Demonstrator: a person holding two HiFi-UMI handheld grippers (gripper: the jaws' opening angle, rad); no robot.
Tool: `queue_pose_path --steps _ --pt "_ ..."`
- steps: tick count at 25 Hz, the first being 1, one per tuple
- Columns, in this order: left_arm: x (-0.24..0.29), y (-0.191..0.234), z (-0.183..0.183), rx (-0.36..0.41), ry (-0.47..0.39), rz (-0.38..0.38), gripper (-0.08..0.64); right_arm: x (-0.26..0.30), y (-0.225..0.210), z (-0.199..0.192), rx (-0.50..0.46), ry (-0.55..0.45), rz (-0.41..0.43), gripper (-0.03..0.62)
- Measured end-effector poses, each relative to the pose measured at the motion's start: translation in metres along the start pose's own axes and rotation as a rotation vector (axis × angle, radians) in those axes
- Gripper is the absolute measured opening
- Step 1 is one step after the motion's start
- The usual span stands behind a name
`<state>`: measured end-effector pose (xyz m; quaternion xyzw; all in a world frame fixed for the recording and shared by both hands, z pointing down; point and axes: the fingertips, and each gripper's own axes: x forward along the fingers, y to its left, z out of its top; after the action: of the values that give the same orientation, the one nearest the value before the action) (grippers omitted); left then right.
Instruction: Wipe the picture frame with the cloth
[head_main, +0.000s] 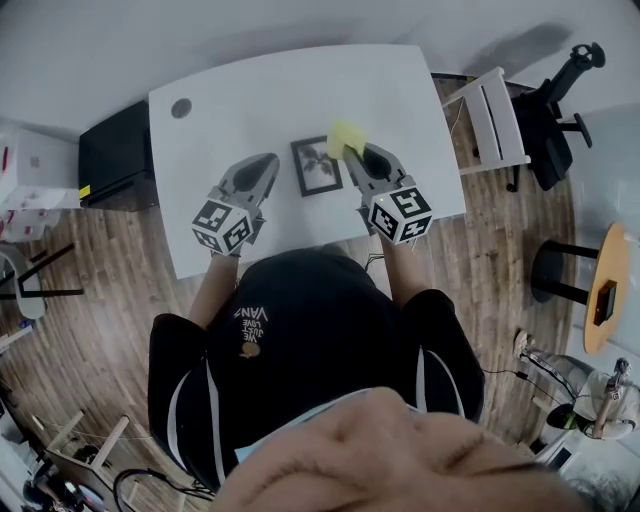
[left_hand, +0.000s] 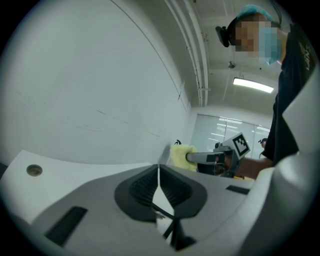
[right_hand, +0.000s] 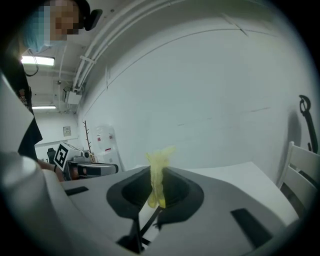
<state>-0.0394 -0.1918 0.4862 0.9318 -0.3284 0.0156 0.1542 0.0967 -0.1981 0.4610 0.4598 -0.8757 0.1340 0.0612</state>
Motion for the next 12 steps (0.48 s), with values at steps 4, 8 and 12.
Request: queue_pose_path --steps 4,8,12 --pt "-0.001 -0.002 -0.002 -0.003 -0.001 -0.003 0.018 -0.004 0.008 0.003 -0.012 -0.02 0.004 0.044" --pt "-0.003 0.0 -0.002 -0.006 -0.006 -0.001 0.018 -0.003 0.014 -0.001 -0.011 -0.015 -0.006 0.044" --pt "-0.007 0.002 -0.004 -0.012 -0.005 0.003 0.018 -0.003 0.015 -0.007 0.002 -0.002 -0.017 0.044"
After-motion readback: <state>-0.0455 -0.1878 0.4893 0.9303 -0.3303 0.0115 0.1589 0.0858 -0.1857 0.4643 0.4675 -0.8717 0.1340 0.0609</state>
